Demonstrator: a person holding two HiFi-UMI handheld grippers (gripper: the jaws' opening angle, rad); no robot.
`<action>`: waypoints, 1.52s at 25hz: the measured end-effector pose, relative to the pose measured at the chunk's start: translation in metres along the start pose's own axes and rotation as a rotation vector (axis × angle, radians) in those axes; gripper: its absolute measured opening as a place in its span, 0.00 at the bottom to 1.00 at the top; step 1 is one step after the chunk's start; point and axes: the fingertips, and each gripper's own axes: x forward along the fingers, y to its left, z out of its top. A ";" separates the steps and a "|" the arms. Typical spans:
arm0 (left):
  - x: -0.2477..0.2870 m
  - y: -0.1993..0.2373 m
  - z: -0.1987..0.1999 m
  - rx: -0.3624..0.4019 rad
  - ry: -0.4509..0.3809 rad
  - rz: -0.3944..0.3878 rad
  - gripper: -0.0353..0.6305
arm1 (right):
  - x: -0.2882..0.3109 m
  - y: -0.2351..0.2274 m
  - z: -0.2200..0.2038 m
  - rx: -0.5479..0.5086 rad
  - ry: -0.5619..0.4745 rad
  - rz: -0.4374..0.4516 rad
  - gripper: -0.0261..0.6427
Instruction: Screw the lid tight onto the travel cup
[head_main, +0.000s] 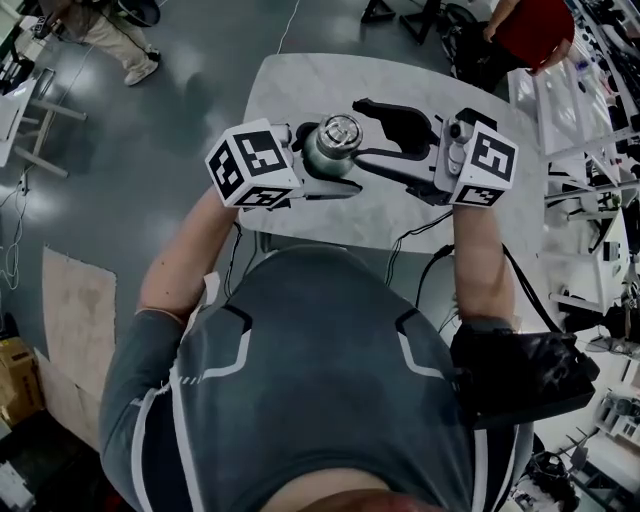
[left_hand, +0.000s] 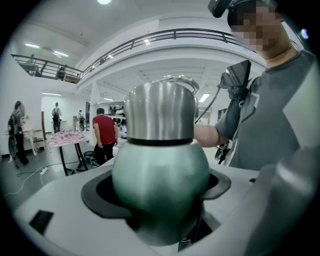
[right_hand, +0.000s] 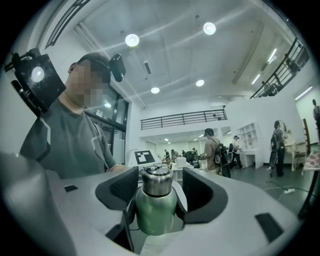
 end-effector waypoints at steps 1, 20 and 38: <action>-0.003 0.004 -0.001 -0.013 -0.015 0.029 0.66 | -0.003 -0.004 0.000 0.002 -0.008 -0.037 0.46; -0.034 0.093 0.011 -0.106 -0.187 0.540 0.66 | -0.103 -0.099 -0.016 0.047 0.026 -0.758 0.09; -0.011 0.146 -0.104 -0.193 -0.120 0.651 0.66 | -0.110 -0.141 -0.129 0.124 0.160 -0.963 0.09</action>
